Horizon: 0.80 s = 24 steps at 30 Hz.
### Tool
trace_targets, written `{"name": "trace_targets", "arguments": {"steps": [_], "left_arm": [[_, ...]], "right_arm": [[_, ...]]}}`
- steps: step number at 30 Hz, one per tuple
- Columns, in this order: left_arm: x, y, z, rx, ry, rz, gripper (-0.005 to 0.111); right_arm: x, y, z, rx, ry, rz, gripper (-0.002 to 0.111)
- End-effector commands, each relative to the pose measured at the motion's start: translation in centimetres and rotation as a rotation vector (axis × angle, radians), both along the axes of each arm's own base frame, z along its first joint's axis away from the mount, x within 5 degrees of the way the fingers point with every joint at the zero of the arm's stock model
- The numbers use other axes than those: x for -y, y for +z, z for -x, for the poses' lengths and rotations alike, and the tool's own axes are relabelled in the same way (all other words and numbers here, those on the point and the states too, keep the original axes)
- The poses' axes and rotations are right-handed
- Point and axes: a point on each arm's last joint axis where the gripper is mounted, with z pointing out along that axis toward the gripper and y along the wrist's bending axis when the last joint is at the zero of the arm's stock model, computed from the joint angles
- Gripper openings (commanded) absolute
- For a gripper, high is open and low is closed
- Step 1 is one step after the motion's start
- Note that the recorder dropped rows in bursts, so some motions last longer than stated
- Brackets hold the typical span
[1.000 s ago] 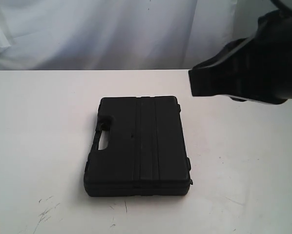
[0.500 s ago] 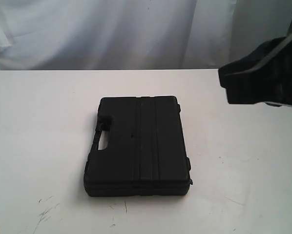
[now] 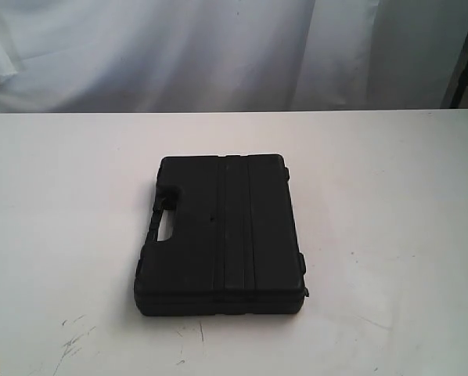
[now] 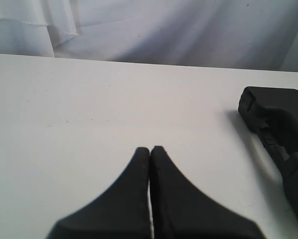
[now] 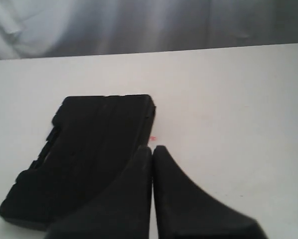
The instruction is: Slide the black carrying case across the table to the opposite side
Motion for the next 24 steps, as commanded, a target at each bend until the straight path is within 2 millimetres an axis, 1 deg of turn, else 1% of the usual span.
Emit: {"name": "trace_targets", "arguments": {"steps": [1, 4, 7, 9, 12, 15, 17, 20, 24], "left_arm": [[0.0, 0.0, 0.0, 0.01, -0.007, 0.002, 0.0], [0.0, 0.0, 0.0, 0.01, -0.007, 0.002, 0.0], [0.0, 0.0, 0.0, 0.01, -0.007, 0.002, 0.0], [0.0, 0.0, 0.0, 0.01, -0.007, 0.002, 0.0], [0.0, 0.0, 0.0, 0.01, -0.007, 0.002, 0.0], [0.0, 0.0, 0.0, 0.01, -0.007, 0.002, 0.0], [0.0, 0.0, 0.0, 0.01, -0.007, 0.002, 0.0], [0.0, 0.0, 0.0, 0.01, -0.007, 0.002, 0.0], [0.0, 0.0, 0.0, 0.01, -0.007, 0.002, 0.0]], "right_arm": [[2.9, -1.5, 1.9, 0.064, -0.156, -0.025, 0.0], [4.2, -2.4, 3.3, 0.11, -0.236, -0.01, 0.0], [5.0, -2.8, 4.7, 0.184, -0.275, 0.028, 0.0], [5.2, -2.8, 5.5, 0.238, -0.281, 0.047, 0.0], [5.3, -3.1, 6.2, 0.287, -0.266, 0.092, 0.0], [5.3, -3.6, 6.4, 0.304, -0.249, 0.137, 0.0], [5.3, -4.4, 6.2, 0.287, -0.245, 0.146, 0.0], [5.3, -6.2, 5.9, 0.27, -0.239, 0.157, 0.0], [5.2, -8.2, 6.0, 0.303, -0.235, 0.151, 0.0]]}}
